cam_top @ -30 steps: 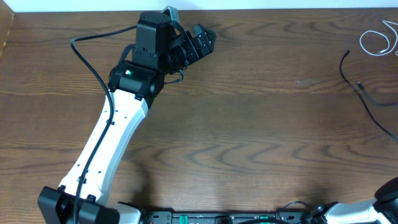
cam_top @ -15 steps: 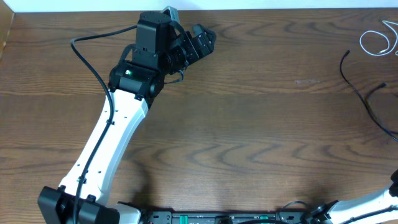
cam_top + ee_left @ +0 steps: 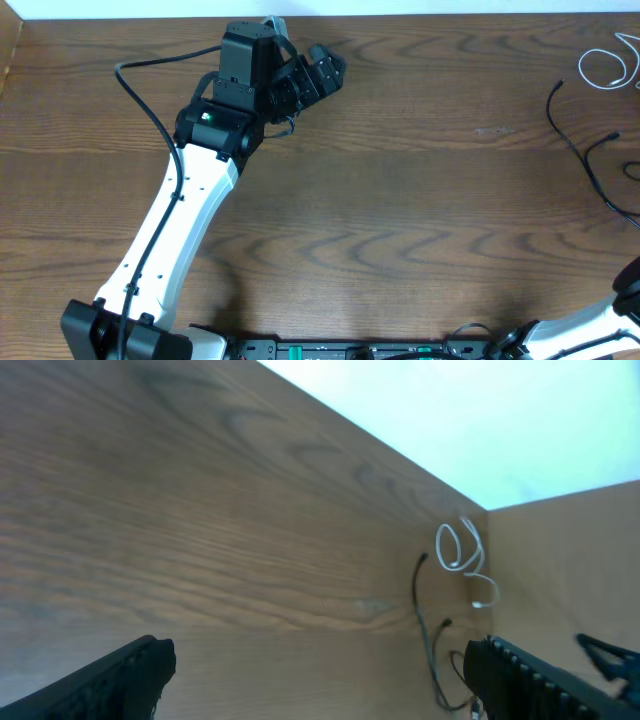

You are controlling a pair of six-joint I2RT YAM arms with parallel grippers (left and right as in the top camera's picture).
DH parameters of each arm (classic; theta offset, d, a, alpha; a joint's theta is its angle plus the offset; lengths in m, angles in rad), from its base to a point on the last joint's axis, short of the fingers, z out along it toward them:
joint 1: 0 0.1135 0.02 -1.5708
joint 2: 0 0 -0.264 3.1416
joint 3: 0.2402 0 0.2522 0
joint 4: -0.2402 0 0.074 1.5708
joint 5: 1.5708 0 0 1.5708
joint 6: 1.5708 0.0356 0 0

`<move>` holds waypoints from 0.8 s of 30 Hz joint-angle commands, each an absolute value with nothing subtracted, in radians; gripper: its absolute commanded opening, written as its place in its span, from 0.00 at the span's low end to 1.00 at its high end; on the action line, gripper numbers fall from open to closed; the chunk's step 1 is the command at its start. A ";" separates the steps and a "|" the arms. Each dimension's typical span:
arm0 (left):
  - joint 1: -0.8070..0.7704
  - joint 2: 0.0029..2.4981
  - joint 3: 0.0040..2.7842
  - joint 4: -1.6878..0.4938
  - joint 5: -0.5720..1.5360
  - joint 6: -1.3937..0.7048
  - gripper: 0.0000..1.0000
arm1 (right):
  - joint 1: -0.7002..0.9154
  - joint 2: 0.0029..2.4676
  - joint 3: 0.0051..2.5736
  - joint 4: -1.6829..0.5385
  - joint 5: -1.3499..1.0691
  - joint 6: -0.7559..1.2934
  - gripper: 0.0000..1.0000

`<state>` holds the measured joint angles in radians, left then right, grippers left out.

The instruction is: Untangle cables

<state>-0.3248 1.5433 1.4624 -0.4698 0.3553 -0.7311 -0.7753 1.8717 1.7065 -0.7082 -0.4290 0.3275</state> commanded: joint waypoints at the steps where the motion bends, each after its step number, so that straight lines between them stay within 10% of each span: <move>1: -0.325 1.549 1.470 -0.499 0.288 -0.714 0.97 | -0.700 1.762 1.721 -0.728 -0.504 0.301 0.99; 24: -0.325 1.549 1.470 -0.729 0.212 -0.714 0.98 | -0.161 1.456 1.720 -1.050 -0.567 0.018 0.99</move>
